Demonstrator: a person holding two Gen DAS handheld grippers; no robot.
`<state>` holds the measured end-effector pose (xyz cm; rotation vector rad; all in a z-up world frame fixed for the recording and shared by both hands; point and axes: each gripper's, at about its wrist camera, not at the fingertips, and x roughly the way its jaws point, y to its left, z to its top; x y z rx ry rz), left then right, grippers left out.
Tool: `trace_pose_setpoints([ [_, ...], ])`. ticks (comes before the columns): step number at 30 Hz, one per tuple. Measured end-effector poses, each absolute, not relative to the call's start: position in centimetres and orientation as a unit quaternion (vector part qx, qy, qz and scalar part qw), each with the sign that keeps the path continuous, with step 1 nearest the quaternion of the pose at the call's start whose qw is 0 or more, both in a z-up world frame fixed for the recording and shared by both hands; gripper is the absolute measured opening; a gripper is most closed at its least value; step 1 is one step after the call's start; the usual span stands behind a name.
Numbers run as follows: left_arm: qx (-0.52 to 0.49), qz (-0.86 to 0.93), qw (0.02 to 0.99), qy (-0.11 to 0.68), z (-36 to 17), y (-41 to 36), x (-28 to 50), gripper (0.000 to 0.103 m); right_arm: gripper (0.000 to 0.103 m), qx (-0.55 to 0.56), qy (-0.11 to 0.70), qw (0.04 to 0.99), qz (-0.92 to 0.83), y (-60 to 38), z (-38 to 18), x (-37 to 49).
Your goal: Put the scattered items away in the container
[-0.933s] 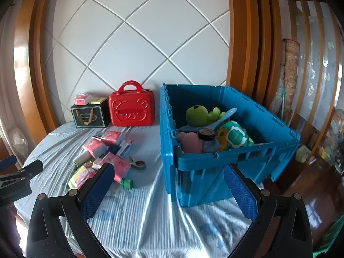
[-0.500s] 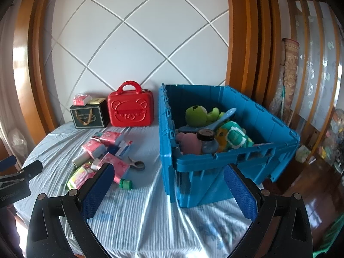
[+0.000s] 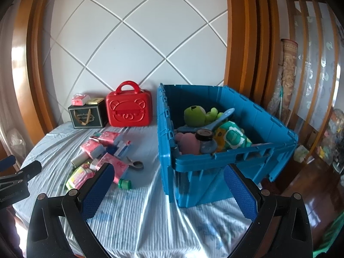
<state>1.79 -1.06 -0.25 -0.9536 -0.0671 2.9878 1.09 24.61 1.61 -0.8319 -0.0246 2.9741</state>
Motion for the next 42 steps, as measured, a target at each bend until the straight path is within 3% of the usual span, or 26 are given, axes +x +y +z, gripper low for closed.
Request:
trace_pose_setpoints([
  [13, -0.300, 0.953, 0.007, -0.030, -0.7, -3.2, 2.0, 0.103, 0.103, -0.276, -0.012, 0.031, 0.960, 22.9, 1.2, 1.4],
  [24, -0.275, 0.961, -0.030, -0.018, -2.8, -12.3, 0.0, 0.103, 0.103, -0.303, 0.003, -0.003, 0.953, 18.3, -1.0, -0.7],
  [32, -0.309, 0.950, -0.030, -0.017, -7.7, -17.5, -2.6, 0.103, 0.103, -0.355, -0.011, -0.049, 0.933, 12.8, -5.8, -4.7],
  [42, -0.387, 0.921, -0.038, -0.039, -14.6, -16.2, -9.4, 0.103, 0.103, -0.430, -0.044, -0.100, 0.896, 10.9, -12.6, -14.1],
])
